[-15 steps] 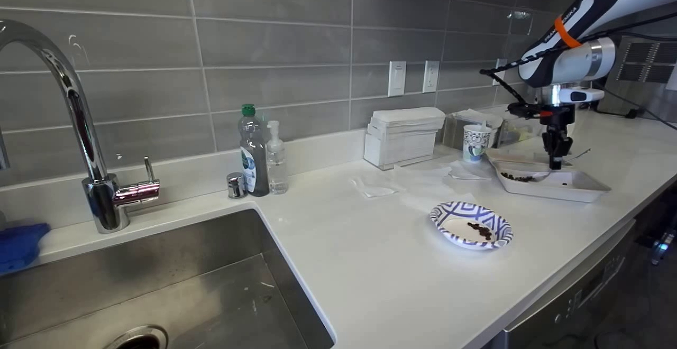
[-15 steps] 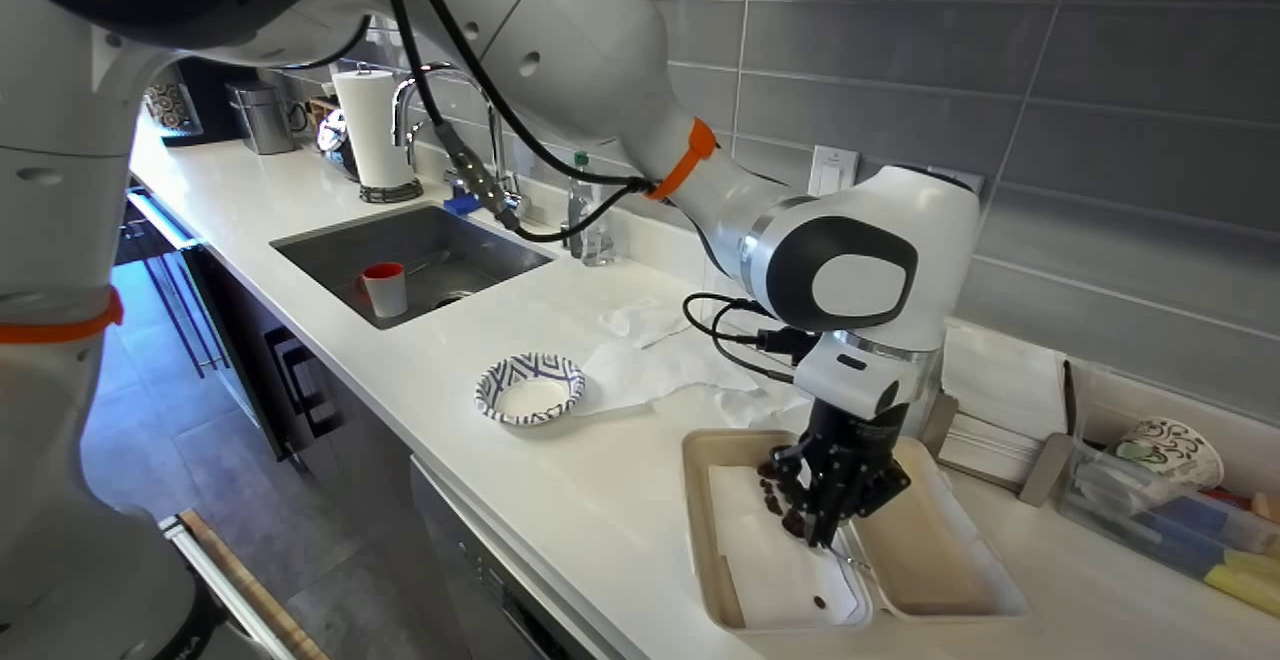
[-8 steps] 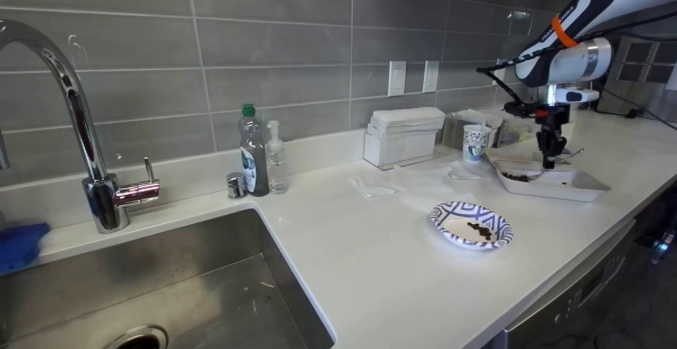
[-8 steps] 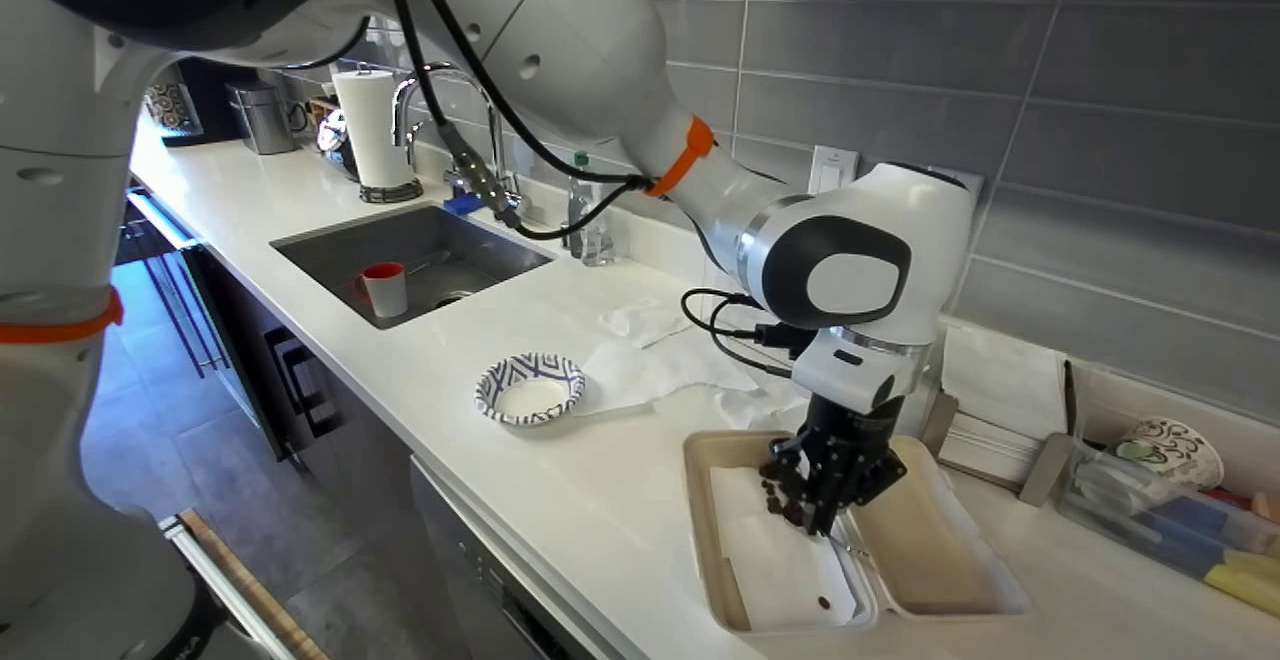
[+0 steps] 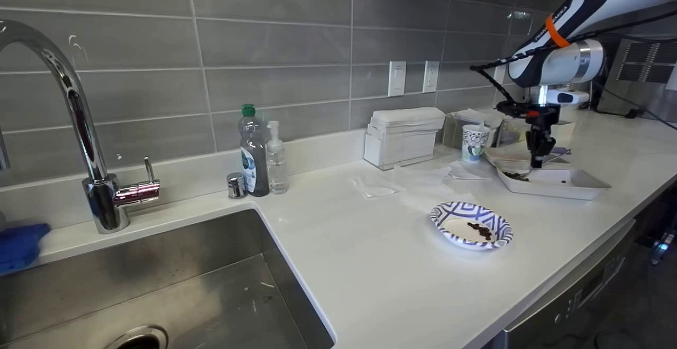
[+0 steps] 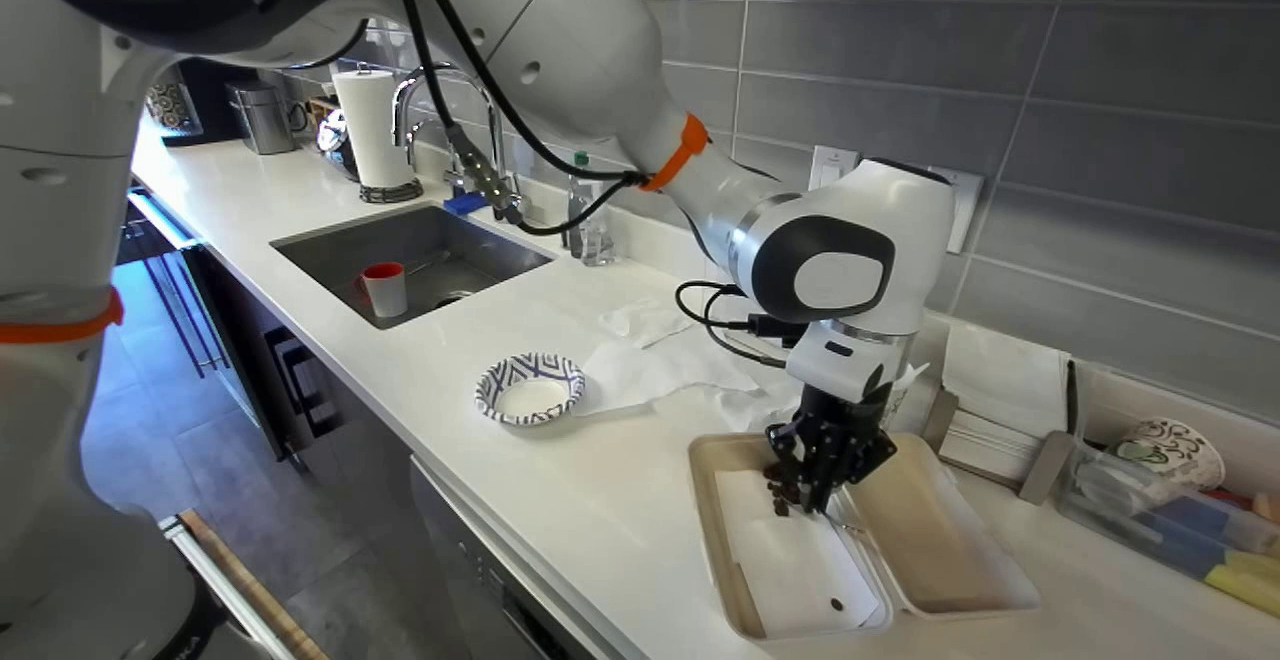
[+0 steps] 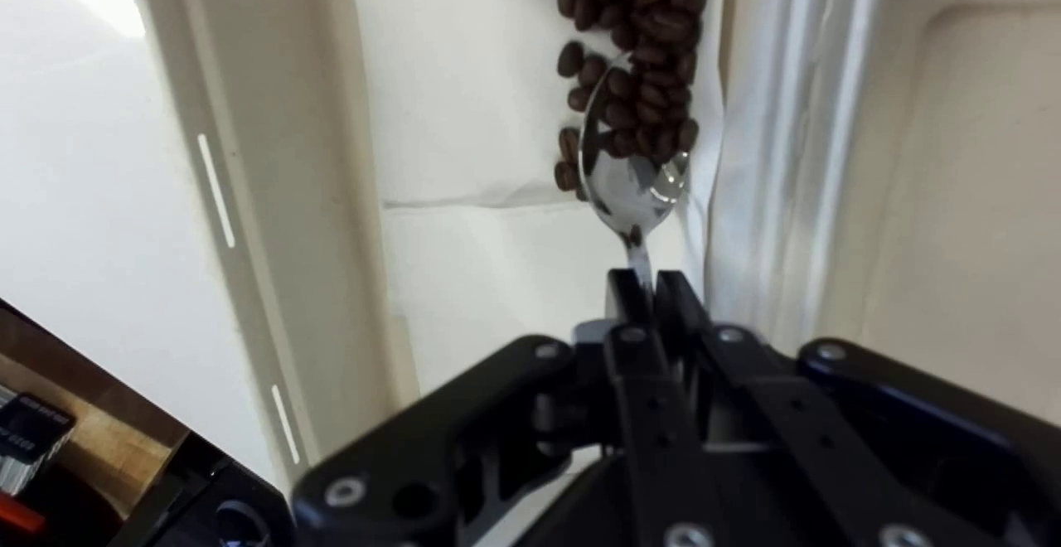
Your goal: Pick up the spoon from the counter and scoop some of the contents in the bowl and pour them in the cup
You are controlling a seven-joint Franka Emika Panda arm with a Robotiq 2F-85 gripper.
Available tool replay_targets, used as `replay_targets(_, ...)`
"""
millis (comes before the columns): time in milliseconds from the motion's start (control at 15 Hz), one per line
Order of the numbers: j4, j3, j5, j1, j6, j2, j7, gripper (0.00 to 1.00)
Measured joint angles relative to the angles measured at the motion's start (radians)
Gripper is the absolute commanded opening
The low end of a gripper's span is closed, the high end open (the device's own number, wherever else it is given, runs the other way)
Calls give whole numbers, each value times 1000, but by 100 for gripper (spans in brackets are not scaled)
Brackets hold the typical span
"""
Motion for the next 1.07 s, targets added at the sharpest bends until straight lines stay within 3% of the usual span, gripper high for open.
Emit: replay_targets(1067,-24,26,174,5,134,3,-149,2)
